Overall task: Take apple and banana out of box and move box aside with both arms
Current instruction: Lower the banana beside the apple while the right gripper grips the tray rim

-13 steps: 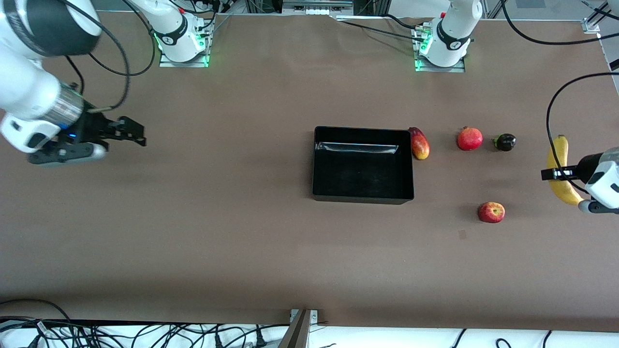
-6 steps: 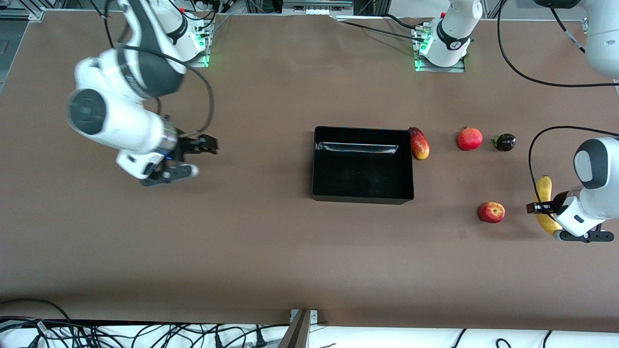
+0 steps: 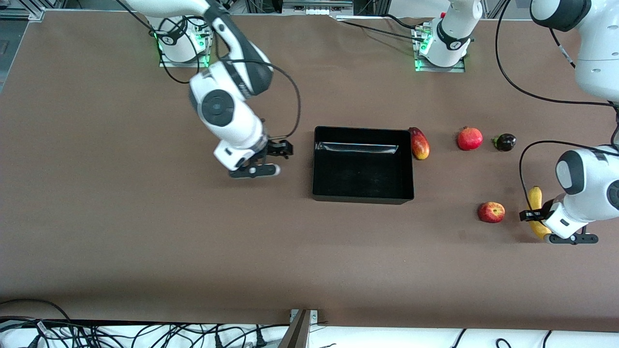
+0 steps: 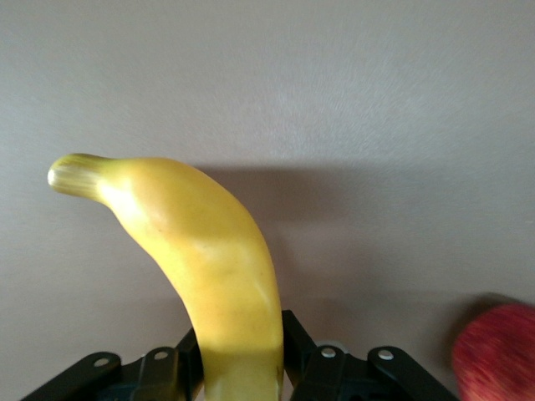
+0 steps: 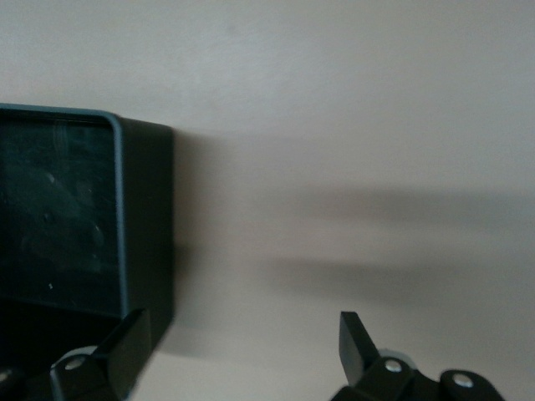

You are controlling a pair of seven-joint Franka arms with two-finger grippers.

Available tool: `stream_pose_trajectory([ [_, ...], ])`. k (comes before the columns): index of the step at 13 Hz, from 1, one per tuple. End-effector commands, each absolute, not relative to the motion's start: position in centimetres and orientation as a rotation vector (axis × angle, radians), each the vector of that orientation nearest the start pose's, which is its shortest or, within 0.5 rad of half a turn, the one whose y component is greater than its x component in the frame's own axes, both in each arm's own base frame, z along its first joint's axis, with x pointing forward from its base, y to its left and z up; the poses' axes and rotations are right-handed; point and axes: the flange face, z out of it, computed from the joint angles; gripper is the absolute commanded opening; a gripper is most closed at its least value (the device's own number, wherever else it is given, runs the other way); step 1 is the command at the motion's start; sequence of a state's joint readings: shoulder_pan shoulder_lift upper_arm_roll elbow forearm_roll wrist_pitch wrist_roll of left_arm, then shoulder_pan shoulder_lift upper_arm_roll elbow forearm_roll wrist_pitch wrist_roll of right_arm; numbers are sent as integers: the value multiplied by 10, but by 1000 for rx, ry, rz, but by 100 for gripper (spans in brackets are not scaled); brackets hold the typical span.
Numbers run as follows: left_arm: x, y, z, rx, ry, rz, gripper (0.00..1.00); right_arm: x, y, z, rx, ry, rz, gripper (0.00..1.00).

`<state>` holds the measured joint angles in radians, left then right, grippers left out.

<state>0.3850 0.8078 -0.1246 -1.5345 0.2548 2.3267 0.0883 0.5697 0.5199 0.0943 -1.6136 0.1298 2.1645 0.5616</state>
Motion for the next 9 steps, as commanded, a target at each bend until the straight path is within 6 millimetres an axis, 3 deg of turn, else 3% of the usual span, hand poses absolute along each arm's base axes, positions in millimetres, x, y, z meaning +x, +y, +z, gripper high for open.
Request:
stream_pose_trajectory([
  [1,665,199,160,-3035,-3,-24,0,537,471,315,-3044,71,23,100],
  [2,663,199,152,-3038,-3,-16,1,529,487,304,-3061,93,13,100],
  [3,663,199,149,-3039,-3,-14,32,526,497,294,-3064,106,-2,100],
  [4,663,199,148,-3034,9,-17,98,519,509,282,-3061,117,-15,100],
  [6,663,200,157,-3023,13,-3,100,507,525,260,-3062,155,-42,100],
  [7,663,201,176,-3015,6,24,100,502,529,247,-3076,164,-45,100],
  [9,663,185,243,-2992,17,144,100,490,539,233,-3081,174,-49,97],
])
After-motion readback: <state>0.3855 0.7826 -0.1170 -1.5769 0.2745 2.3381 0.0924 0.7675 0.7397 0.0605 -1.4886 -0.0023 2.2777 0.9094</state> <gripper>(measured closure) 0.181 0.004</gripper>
